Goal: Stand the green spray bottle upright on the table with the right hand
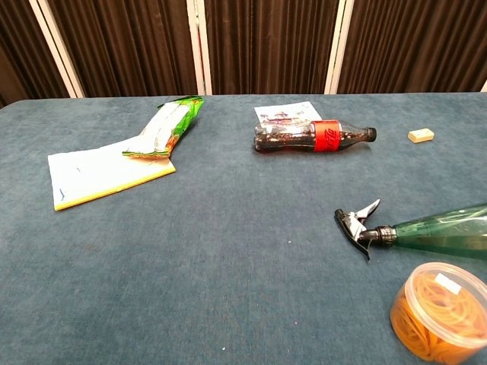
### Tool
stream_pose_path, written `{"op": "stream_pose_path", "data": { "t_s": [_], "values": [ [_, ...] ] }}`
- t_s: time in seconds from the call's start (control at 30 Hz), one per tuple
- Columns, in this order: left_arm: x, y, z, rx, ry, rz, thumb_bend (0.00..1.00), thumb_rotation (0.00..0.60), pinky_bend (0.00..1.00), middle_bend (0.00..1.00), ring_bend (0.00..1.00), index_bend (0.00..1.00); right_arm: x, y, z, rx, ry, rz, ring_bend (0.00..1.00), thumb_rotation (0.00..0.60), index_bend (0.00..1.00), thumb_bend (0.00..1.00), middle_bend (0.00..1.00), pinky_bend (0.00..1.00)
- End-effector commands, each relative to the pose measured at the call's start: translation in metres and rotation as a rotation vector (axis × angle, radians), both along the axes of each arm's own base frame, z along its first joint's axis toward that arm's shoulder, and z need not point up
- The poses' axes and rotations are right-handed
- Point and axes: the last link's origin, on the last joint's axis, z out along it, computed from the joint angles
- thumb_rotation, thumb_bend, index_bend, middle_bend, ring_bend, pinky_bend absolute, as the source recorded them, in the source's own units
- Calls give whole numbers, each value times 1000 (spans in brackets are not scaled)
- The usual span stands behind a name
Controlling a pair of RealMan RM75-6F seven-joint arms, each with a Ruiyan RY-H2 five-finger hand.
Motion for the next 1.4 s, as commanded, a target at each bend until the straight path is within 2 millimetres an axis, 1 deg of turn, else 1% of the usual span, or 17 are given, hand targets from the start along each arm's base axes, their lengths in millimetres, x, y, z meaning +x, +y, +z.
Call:
{"op": "stream_pose_path", "data": {
  "t_s": [0.03, 0.23, 0.4, 0.57, 0.7, 0.93, 1.07, 1.1, 1.13, 1.17, 1.2, 1.23, 1.3, 1.33, 1.37, 1.4],
  "values": [
    [0, 2, -4, -11, 9, 3, 10, 600, 47, 0, 0, 0, 31, -25, -41, 54, 119, 40, 0, 600, 0, 230, 0, 0],
    [2, 4, -11, -29, 23, -11, 10, 600, 47, 0, 0, 0, 48, -46, -67, 87, 244, 74, 0, 600, 0, 229, 0, 0],
    [0, 9, -16, -43, 34, 6, 9, 600, 47, 0, 0, 0, 64, -64, -83, 90, 344, 125, 0, 600, 0, 229, 0, 0],
    [-5, 15, -18, -46, 42, 41, 9, 600, 47, 0, 0, 0, 71, -80, -95, 106, 421, 149, 0, 600, 0, 230, 0, 0],
    [-9, 19, -18, -46, 45, 69, 9, 600, 47, 0, 0, 0, 68, -90, -105, 134, 470, 142, 0, 600, 0, 230, 0, 0],
    [-14, 25, -23, -62, 64, 107, 9, 600, 47, 0, 0, 0, 53, -108, -122, 179, 554, 123, 0, 600, 0, 230, 0, 0],
    [-15, 29, -25, -63, 70, 123, 9, 600, 47, 0, 0, 0, 41, -118, -124, 194, 582, 102, 0, 600, 16, 234, 0, 0],
    [-15, 29, -25, -64, 72, 126, 9, 600, 47, 0, 0, 0, 38, -119, -124, 197, 587, 96, 0, 600, 36, 240, 0, 0],
    [-15, 30, -25, -64, 72, 127, 9, 600, 47, 0, 0, 0, 36, -120, -124, 198, 591, 93, 0, 600, 99, 257, 0, 0],
    [-16, 31, -26, -65, 74, 130, 9, 600, 47, 0, 0, 0, 34, -122, -123, 199, 599, 91, 0, 600, 178, 277, 0, 0],
    [-16, 31, -26, -66, 75, 133, 10, 600, 47, 0, 0, 0, 32, -123, -122, 198, 605, 90, 0, 600, 288, 307, 0, 0],
    [-16, 32, -27, -67, 76, 135, 10, 600, 47, 0, 0, 0, 31, -123, -122, 199, 609, 91, 0, 600, 368, 327, 0, 0],
    [-17, 33, -27, -71, 77, 140, 10, 600, 47, 0, 0, 0, 29, -124, -121, 201, 619, 90, 0, 600, 564, 377, 10, 0],
    [-17, 33, -28, -72, 77, 141, 10, 600, 47, 0, 0, 0, 29, -124, -121, 204, 620, 90, 0, 600, 621, 390, 23, 0],
    [-17, 34, -28, -72, 77, 141, 10, 600, 47, 0, 0, 0, 29, -123, -121, 206, 624, 91, 0, 600, 701, 406, 55, 1],
    [-17, 34, -28, -72, 77, 141, 9, 600, 47, 0, 0, 0, 29, -122, -122, 209, 626, 94, 0, 600, 753, 417, 85, 8]
  ]
}}
